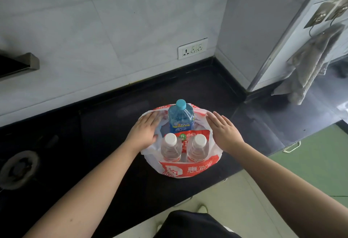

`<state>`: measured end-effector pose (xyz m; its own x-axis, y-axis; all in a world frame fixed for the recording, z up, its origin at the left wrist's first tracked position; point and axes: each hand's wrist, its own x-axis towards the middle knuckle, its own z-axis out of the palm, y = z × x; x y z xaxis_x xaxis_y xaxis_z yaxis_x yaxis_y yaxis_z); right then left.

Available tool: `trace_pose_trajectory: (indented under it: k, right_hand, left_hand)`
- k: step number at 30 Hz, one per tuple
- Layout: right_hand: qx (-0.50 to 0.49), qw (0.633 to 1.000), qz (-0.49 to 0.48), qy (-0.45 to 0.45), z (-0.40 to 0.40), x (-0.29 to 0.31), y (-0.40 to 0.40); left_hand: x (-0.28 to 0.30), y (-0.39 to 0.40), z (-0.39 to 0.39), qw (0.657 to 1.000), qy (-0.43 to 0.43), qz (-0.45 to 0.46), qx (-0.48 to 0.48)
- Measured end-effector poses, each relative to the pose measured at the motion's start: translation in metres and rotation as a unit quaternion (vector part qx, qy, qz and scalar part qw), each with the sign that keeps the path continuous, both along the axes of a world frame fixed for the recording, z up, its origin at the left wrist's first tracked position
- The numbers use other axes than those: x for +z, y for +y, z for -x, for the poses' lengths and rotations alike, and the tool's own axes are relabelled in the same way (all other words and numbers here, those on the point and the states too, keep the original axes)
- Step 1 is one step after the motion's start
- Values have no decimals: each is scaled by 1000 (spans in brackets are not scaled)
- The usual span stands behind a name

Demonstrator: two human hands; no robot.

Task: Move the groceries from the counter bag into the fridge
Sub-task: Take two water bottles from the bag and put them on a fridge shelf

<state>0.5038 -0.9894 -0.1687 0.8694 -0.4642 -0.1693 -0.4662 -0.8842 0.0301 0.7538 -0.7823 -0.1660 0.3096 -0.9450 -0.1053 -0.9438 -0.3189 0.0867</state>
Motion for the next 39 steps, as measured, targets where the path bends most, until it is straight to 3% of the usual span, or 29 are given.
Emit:
trace_pose_trajectory:
  k: [10, 18, 22, 26, 32, 39]
  right_hand:
    - [10, 995, -17, 94, 17, -35, -10]
    - [-5, 998, -42, -41, 43, -37, 21]
    - [-3, 996, -72, -57, 63, -44, 37]
    - [-33, 989, -65, -126, 71, -45, 45]
    - [-164, 941, -166, -243, 44, -6, 53]
    - [-180, 910, -314, -204, 24, 11, 55]
  left_hand:
    - [-46, 15, 5, 997, 67, -39, 27]
    - [-43, 53, 38, 995, 76, 4, 64]
    - [-37, 63, 56, 988, 122, 11, 98]
    - [-27, 64, 58, 986, 118, 69, 98]
    - [1, 41, 62, 939, 280, 108, 170]
    - [9, 31, 66, 893, 382, 103, 216]
